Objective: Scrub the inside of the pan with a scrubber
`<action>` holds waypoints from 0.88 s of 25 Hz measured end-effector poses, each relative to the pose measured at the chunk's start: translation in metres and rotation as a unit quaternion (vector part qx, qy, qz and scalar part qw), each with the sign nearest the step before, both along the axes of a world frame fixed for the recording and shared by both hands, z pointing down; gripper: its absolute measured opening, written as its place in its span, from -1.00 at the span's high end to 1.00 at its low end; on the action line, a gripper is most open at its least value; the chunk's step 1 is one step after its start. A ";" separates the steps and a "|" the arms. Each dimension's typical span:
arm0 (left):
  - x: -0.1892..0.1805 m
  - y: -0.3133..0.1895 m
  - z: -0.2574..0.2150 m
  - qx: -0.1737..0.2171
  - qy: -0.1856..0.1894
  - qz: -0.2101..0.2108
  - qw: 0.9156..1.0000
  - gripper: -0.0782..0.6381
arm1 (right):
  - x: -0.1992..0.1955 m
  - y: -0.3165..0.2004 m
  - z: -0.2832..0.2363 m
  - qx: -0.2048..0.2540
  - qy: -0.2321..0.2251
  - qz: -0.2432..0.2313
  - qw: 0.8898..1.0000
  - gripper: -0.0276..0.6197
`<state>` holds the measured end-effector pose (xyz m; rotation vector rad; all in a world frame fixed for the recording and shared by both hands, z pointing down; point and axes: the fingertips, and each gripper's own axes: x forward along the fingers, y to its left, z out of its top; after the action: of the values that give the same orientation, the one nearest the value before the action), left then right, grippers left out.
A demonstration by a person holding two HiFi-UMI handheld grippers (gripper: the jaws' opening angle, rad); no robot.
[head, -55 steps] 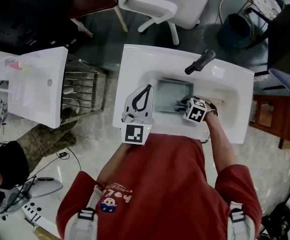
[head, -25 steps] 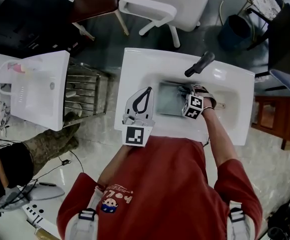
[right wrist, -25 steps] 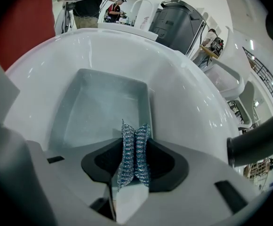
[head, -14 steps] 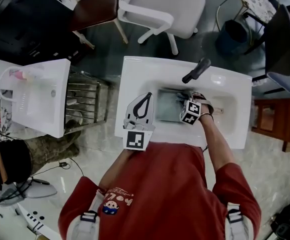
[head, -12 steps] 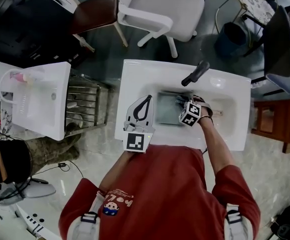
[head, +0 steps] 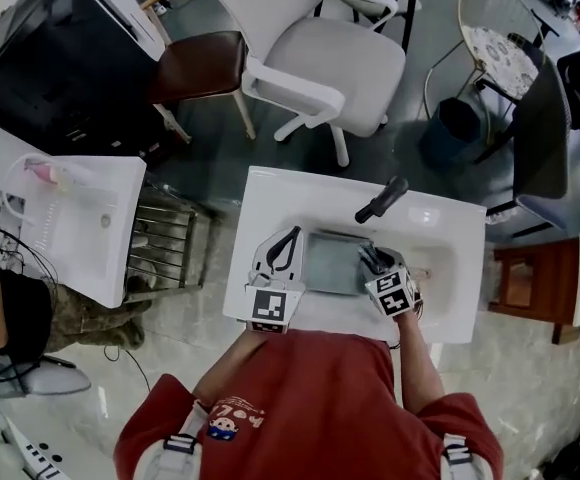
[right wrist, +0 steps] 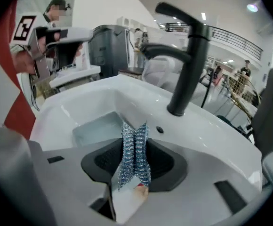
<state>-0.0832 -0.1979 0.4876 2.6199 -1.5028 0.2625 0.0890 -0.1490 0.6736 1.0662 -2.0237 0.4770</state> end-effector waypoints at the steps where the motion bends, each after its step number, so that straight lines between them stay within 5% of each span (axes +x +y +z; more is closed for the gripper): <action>1: 0.000 -0.002 -0.001 0.000 -0.001 0.000 1.000 0.76 | 0.004 0.004 -0.008 0.005 -0.007 0.019 1.000 0.41; 9: 0.007 -0.017 -0.019 0.006 0.009 0.005 1.000 0.76 | 0.018 -0.003 -0.097 0.099 -0.047 0.100 0.989 0.40; 17: 0.007 -0.036 -0.082 0.043 0.024 0.006 0.999 0.76 | 0.035 -0.041 -0.210 0.216 -0.076 0.150 0.962 0.40; 22: 0.001 -0.042 -0.128 0.093 0.052 -0.005 0.994 0.76 | 0.041 -0.063 -0.283 0.307 -0.091 0.165 0.933 0.40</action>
<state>-0.0817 -0.2400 0.3592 2.7165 -1.5749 -0.0174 0.1303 -0.2122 0.3907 1.8169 -2.2261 0.0969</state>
